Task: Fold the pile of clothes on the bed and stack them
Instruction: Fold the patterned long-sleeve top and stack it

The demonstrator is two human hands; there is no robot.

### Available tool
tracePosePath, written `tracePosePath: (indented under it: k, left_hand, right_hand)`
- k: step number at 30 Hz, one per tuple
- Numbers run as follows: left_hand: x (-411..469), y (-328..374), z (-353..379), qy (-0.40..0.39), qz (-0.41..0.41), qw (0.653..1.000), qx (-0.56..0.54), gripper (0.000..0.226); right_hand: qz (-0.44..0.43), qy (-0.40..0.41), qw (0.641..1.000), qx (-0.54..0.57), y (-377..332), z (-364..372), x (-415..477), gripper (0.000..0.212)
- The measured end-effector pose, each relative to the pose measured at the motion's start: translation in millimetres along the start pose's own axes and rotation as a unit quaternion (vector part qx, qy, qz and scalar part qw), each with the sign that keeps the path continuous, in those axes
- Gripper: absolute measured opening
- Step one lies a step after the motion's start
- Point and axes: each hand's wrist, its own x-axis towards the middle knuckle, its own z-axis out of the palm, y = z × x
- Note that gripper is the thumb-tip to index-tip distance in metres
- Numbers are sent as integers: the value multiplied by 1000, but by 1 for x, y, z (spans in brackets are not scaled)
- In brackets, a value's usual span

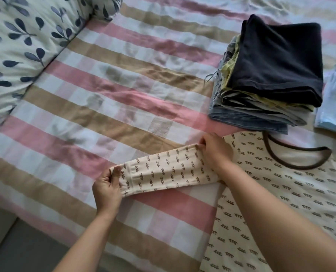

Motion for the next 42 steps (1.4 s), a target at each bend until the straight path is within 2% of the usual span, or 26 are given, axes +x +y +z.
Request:
tracePosePath:
  k: [3, 6, 9, 10, 12, 15, 18, 20, 22, 24, 26, 28, 31, 34, 36, 39, 42]
  left_hand:
    - [8, 1, 3, 13, 32, 998, 43, 28]
    - [12, 10, 6, 6, 15, 998, 58, 29]
    - [2, 35, 6, -1, 16, 1000, 10, 36]
    - [-6, 49, 6, -8, 24, 1000, -12, 39]
    - [-29, 82, 11, -36, 43, 996, -64, 37]
    - [-74, 128, 35, -139, 63, 980, -130, 23]
    - [-111, 149, 72, -227, 80, 963, -124, 24]
    - [-127, 155, 95, -295, 51, 948, -111, 37]
    - [-136, 157, 111, -365, -3, 921, -134, 45]
    - [-143, 158, 124, -389, -8, 910, -147, 37]
    - [-145, 157, 134, -357, 77, 927, -87, 24]
    - [-142, 152, 144, -307, 156, 939, -16, 25]
    - [-138, 144, 160, -254, 214, 943, 37, 32]
    - [-134, 136, 178, -246, 255, 929, 104, 37]
    - [-133, 128, 192, -269, 283, 904, 172, 41]
    - [-131, 113, 207, -339, 306, 837, 303, 49]
    - [-127, 97, 217, -366, 291, 790, 397, 56]
  right_hand:
    - [-6, 72, 997, 30, -5, 0, 2, 15]
    - [10, 68, 996, 55, -9, -1, -8, 4]
    - [17, 104, 977, 183, -19, -10, -41, 18]
    - [3, 109, 959, 261, -25, -16, -59, 16]
    - [-29, 62, 907, 417, -40, -27, -97, 13]
    - [-29, -5, 801, 598, -47, -42, -143, 19]
    - [23, -8, 696, 718, -35, -51, -158, 35]
    - [83, 17, 669, 738, -16, -54, -159, 39]
    - [168, 49, 692, 700, 6, -54, -155, 36]
    - [238, 74, 712, 657, 35, -53, -150, 21]
    - [269, 95, 720, 633, 63, -56, -145, 18]
    - [276, 122, 728, 615, 89, -63, -146, 20]
    - [292, 171, 741, 581, 130, -71, -155, 20]
    - [314, 215, 758, 530, 166, -73, -168, 19]
    - [325, 235, 771, 495, 188, -69, -175, 22]
    - [322, 255, 795, 446, 211, -61, -178, 26]
    - [296, 276, 848, 342, 225, -52, -171, 25]
